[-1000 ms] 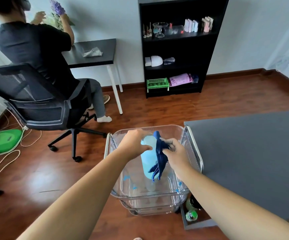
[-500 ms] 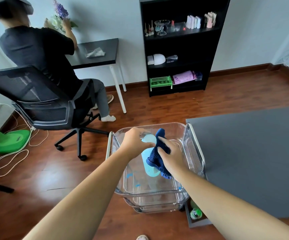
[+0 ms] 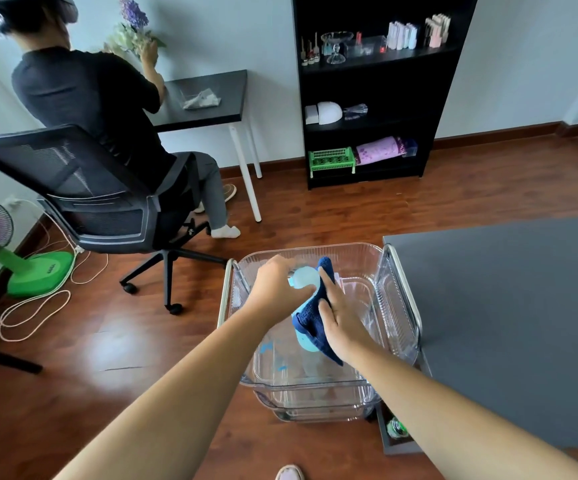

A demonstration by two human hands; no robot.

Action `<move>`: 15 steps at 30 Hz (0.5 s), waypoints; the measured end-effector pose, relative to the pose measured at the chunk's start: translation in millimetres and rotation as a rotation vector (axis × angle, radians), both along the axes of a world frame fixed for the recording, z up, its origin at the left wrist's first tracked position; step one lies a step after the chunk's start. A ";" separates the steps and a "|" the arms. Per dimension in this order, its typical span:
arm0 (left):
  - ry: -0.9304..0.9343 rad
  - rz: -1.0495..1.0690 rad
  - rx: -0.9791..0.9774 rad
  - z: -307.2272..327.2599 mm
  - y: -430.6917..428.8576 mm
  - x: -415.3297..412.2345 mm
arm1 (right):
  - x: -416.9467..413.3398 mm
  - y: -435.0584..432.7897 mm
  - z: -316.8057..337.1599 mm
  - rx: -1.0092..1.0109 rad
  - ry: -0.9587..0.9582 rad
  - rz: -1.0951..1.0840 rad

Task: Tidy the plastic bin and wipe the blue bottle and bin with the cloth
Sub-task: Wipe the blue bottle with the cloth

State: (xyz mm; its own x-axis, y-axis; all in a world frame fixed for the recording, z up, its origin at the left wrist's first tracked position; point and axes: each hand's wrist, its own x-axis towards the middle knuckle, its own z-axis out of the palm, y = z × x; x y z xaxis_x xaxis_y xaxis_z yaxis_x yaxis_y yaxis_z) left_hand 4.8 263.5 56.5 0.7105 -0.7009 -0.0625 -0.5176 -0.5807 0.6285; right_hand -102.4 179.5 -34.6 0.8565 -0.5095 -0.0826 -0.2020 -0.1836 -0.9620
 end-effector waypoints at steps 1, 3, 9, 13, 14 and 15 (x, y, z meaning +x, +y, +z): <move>0.000 0.052 -0.019 -1.8 -0.6 -4.4 | -0.4 3.5 -1.8 0.022 -0.032 -0.019; -0.011 0.124 -0.020 -3.7 -3.2 -10.2 | -0.4 6.1 -3.0 0.034 -0.055 -0.062; -0.021 -0.015 0.063 -0.8 -6.8 -2.0 | 2.1 -13.8 -2.3 0.152 -0.064 -0.091; -0.017 -0.131 0.087 0.8 -7.1 9.0 | 6.3 -29.3 15.5 0.092 -0.009 0.066; -0.019 -0.129 0.078 -0.1 -7.8 8.8 | 4.5 -26.9 16.9 0.078 0.001 0.053; -0.018 -0.118 0.064 -1.1 -8.5 7.7 | 1.5 -21.5 15.3 0.051 -0.004 0.021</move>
